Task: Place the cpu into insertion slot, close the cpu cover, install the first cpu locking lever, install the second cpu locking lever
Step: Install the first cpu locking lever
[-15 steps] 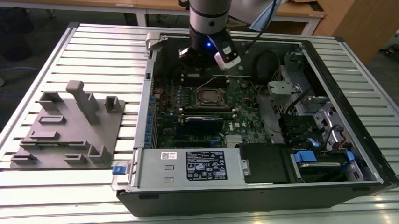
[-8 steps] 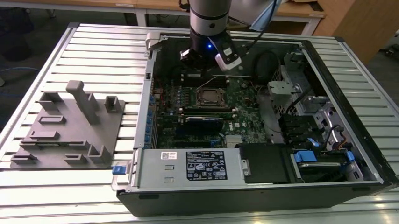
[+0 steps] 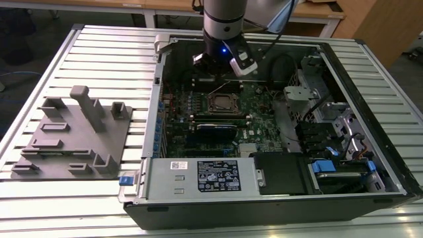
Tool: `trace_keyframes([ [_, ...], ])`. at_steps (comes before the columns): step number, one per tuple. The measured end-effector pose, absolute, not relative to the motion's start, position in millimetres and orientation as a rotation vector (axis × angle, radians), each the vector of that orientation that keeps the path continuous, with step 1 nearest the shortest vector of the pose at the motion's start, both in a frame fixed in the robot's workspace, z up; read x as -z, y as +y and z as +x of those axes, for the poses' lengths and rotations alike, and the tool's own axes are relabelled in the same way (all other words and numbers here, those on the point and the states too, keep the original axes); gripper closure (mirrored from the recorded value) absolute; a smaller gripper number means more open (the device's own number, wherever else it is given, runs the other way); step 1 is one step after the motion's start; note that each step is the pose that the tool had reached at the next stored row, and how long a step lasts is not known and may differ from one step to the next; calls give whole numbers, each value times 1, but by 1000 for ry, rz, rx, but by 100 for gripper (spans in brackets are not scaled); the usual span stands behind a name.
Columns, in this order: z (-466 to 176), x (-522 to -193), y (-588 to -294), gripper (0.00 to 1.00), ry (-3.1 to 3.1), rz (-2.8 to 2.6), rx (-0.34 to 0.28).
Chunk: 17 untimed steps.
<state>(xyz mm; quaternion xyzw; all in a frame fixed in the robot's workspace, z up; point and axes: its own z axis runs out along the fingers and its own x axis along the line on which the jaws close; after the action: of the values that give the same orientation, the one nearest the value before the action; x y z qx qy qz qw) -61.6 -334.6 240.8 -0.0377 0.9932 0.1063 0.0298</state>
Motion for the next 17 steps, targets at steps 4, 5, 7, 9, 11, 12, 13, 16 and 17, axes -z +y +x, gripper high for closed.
trace_keyframes([
  [4, -61, -239, -334, 90, 3062, -114, -328],
  [5, -60, -238, -334, 90, 3062, -113, -328],
  [7, -59, -236, -334, 90, 3062, -112, -329],
  [9, -59, -236, -334, 90, 3062, -111, -329],
  [11, -59, -236, -334, 90, 3062, -111, -329],
  [12, -59, -236, -334, 90, 3062, -111, -330],
  [13, -59, -236, -334, 90, 3062, -111, -330],
  [16, -59, -235, -334, 90, 3062, -111, -330],
  [17, -59, -235, -334, 90, 3062, -112, -330],
])
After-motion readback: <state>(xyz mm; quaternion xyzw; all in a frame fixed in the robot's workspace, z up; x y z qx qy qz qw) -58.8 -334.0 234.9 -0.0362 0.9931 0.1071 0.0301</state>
